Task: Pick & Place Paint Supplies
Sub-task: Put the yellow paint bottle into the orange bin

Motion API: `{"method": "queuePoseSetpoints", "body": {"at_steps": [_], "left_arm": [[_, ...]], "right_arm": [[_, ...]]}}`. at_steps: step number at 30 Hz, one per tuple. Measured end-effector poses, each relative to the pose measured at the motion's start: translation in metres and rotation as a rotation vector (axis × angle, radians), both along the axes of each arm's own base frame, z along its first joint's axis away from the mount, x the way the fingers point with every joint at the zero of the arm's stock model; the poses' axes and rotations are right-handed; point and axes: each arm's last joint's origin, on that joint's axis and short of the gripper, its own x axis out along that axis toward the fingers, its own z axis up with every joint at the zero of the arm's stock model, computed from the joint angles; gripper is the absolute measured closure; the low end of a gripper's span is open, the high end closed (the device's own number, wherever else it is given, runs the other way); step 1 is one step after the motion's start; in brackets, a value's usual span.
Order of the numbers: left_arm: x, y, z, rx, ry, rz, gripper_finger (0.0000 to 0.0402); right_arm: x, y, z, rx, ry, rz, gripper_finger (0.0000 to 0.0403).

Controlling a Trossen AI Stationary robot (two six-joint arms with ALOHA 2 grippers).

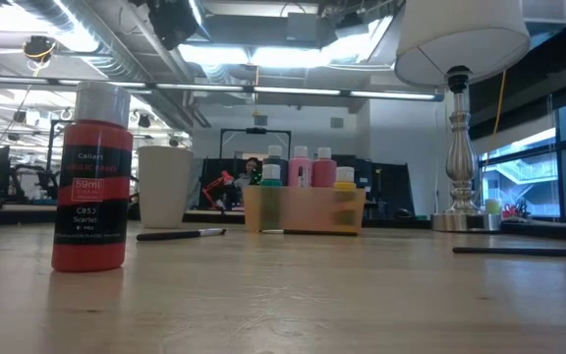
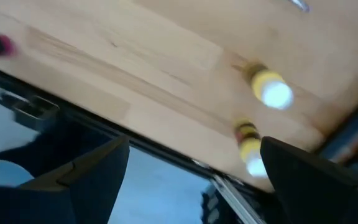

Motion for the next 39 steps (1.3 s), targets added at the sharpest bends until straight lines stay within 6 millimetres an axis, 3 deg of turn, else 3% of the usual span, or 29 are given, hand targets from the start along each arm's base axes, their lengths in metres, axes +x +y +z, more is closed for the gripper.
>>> {"method": "queuePoseSetpoints", "body": {"at_steps": [7,14,22,31,39], "left_arm": [[0.000,0.005,0.001,-0.004,-0.008,0.027,0.0176],[0.000,0.009,0.001,-0.002,-0.017,0.045,0.0176],[-0.001,0.009,0.001,-0.002,-0.015,0.044,0.0176],[-0.001,0.009,0.001,-0.003,-0.014,0.043,0.0176],[-0.001,0.008,0.001,-0.006,-0.013,0.040,0.0176]], "right_arm": [[0.008,0.002,0.001,-0.028,-0.115,-0.017,0.0036],[-0.002,0.002,-0.006,-0.027,0.077,-0.021,0.0036],[-0.012,0.005,-0.007,-0.129,0.074,0.053,0.0036],[-0.027,0.005,-0.027,-0.120,0.196,0.035,0.0036],[-0.027,0.012,-0.042,-0.065,0.139,0.102,0.0036]]}}
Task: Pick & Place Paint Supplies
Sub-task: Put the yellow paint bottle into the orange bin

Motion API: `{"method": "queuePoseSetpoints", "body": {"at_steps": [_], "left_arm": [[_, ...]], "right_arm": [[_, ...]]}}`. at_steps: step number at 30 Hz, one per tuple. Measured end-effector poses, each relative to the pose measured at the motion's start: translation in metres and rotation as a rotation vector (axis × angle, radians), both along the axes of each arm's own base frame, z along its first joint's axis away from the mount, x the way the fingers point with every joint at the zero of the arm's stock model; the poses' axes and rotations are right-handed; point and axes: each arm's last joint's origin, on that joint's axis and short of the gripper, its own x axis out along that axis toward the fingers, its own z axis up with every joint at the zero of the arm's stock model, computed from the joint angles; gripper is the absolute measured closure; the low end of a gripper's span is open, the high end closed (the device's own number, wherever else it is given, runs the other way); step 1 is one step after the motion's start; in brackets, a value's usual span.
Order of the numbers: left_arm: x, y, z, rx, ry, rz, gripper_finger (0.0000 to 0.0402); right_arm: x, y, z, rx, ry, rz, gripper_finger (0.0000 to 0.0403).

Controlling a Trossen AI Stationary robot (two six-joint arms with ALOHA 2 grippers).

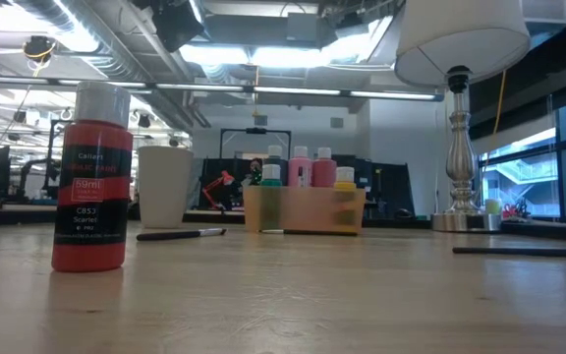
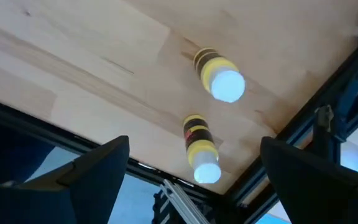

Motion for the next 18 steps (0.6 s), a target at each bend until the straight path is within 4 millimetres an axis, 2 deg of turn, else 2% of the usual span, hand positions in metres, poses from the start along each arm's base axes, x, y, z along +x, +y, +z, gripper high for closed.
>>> {"method": "queuePoseSetpoints", "body": {"at_steps": [5,10,16,18], "left_arm": [[0.000,0.000,0.000,-0.002,0.005,0.000,0.0176],[0.000,0.000,0.000,-0.003,0.006,0.002,0.0176],[0.000,0.000,0.000,-0.002,0.005,0.001,0.0176],[0.000,0.000,0.000,-0.003,0.005,0.002,0.0176]], "right_arm": [[-0.002,0.005,-0.010,0.027,-0.001,0.011,0.0037],[-0.013,0.005,-0.020,0.040,0.014,-0.006,0.0037],[-0.033,-0.009,-0.020,0.049,0.004,-0.054,0.0037],[-0.034,-0.011,-0.018,0.062,-0.051,-0.058,0.0037]]}}
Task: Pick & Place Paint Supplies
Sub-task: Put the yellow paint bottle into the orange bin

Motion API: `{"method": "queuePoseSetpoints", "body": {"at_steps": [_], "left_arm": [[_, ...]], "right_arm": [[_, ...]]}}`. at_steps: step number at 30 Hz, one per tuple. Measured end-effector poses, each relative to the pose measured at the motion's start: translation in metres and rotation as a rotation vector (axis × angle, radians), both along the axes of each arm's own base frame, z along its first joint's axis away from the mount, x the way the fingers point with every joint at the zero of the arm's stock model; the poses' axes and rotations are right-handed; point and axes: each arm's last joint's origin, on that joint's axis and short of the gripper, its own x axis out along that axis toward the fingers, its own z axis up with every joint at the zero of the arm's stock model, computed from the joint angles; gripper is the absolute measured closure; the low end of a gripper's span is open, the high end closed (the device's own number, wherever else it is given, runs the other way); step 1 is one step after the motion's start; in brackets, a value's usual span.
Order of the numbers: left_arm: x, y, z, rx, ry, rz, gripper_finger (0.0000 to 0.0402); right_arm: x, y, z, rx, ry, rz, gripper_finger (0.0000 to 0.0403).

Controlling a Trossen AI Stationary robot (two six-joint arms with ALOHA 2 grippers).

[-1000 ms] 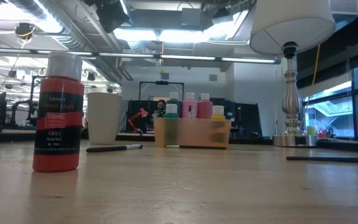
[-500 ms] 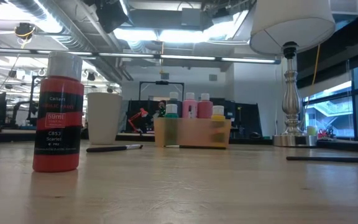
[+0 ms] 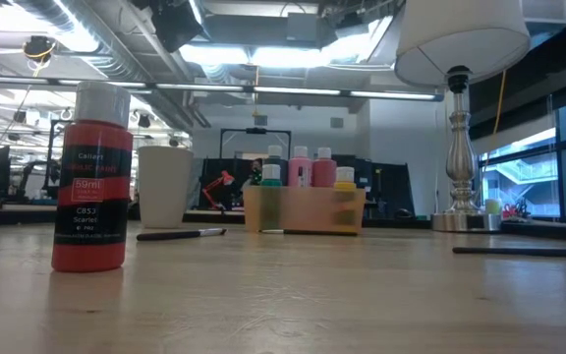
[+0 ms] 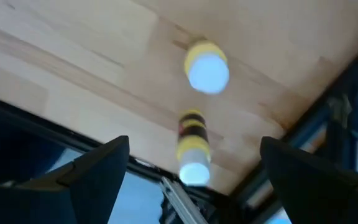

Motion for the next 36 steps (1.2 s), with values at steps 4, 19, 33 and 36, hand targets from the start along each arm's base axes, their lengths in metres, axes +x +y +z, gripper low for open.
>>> {"method": "queuePoseSetpoints", "body": {"at_steps": [4,19,33,36], "left_arm": [[0.000,0.000,0.000,0.000,0.001,0.000,0.0176],[0.000,0.000,0.000,0.002,-0.003,-0.001,0.0176],[0.000,0.000,0.000,0.001,-0.003,0.000,0.0176],[0.000,0.000,0.000,0.001,-0.001,0.000,0.0176]], "right_arm": [[-0.004,-0.006,0.000,-0.023,-0.040,-0.006,0.0037],[0.001,-0.009,-0.027,0.033,-0.036,-0.045,0.0037],[0.004,-0.014,-0.027,0.035,-0.021,-0.041,0.0037],[0.002,-0.015,-0.027,0.022,-0.008,-0.034,0.0037]]}}
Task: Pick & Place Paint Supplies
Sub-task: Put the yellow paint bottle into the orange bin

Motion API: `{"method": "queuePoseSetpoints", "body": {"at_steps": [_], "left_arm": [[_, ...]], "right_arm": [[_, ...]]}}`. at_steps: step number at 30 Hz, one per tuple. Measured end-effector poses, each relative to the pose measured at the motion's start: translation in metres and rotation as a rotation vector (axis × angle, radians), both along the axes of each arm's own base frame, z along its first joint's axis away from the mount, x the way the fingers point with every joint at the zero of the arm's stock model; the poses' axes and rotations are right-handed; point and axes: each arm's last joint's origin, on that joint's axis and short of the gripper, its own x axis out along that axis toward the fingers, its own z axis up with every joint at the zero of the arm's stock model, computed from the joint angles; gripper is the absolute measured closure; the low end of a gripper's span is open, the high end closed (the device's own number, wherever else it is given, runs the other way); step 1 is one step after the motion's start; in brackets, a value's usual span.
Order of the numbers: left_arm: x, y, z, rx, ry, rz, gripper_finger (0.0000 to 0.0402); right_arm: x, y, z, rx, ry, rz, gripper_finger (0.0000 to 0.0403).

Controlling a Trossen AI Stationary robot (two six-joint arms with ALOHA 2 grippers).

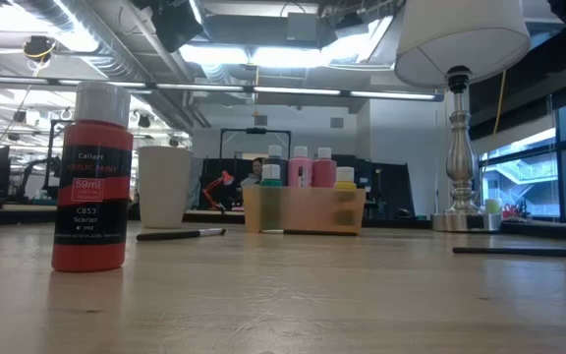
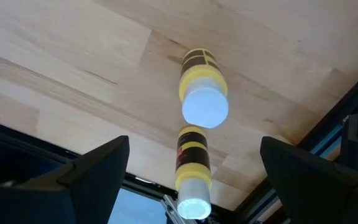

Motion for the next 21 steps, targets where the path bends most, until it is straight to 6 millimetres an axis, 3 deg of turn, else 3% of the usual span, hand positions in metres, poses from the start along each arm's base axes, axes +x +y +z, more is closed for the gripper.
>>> {"method": "queuePoseSetpoints", "body": {"at_steps": [21], "left_arm": [[0.0000,-0.0001,0.0000,0.000,0.001,0.000,0.0176]], "right_arm": [[0.0076,0.0034,-0.0065,0.017,-0.004,0.036,0.0036]]}}
